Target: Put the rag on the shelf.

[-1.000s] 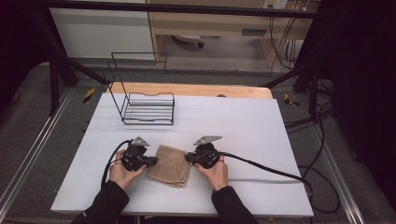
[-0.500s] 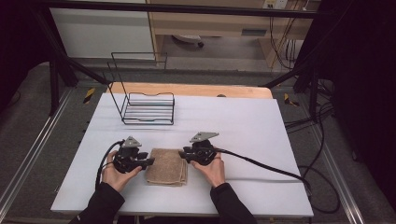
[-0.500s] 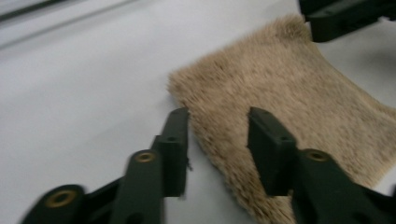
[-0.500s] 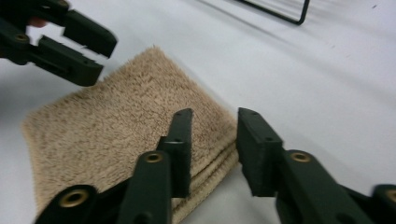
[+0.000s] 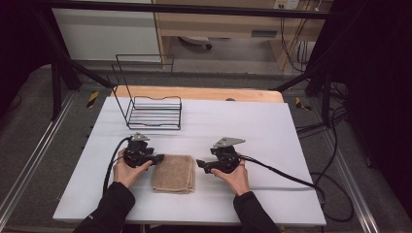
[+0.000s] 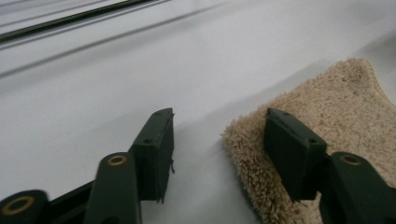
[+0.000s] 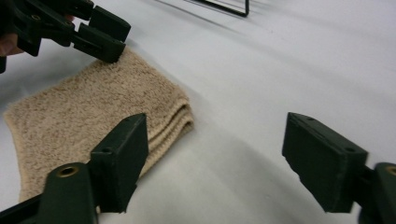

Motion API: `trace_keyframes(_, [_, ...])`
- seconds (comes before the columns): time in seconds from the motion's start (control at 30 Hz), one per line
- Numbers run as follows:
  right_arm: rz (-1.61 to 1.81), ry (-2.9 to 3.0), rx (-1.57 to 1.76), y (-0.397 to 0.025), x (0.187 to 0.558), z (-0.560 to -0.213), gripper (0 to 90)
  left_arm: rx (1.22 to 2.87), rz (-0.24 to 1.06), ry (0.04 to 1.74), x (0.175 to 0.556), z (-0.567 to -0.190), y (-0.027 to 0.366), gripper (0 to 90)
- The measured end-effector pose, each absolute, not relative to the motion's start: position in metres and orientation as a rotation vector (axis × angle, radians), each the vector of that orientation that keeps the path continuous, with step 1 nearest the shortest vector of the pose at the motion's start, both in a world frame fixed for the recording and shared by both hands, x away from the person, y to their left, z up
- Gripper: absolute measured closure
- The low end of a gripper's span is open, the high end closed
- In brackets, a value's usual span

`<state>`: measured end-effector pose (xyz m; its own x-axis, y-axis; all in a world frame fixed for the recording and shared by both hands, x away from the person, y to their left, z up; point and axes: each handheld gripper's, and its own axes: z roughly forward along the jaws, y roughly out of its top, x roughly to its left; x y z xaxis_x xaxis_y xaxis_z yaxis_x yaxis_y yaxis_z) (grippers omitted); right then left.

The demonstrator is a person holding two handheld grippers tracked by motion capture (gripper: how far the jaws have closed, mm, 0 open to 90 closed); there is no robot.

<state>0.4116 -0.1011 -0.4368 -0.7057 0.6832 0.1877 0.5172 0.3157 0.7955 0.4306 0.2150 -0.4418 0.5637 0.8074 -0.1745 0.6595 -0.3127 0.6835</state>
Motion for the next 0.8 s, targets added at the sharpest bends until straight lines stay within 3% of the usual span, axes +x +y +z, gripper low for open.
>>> trace_keyframes(0.3, [1.361, 2.372, 1.146, -0.102, 0.411, -0.437, 15.9, 2.074, 0.172, 1.147, 0.429, -0.445, 0.21, 74.2])
trace_keyframes(0.6, [1.342, 2.351, 1.169, -0.093, 0.412, -0.434, 12.7, 2.08, 0.179, 1.152, 0.427, -0.447, 0.207, 79.1])
trace_keyframes(0.8, [1.334, 2.377, 1.165, -0.072, 0.417, -0.435, 24.3, 2.091, 0.206, 1.128, 0.425, -0.448, 0.206, 79.3])
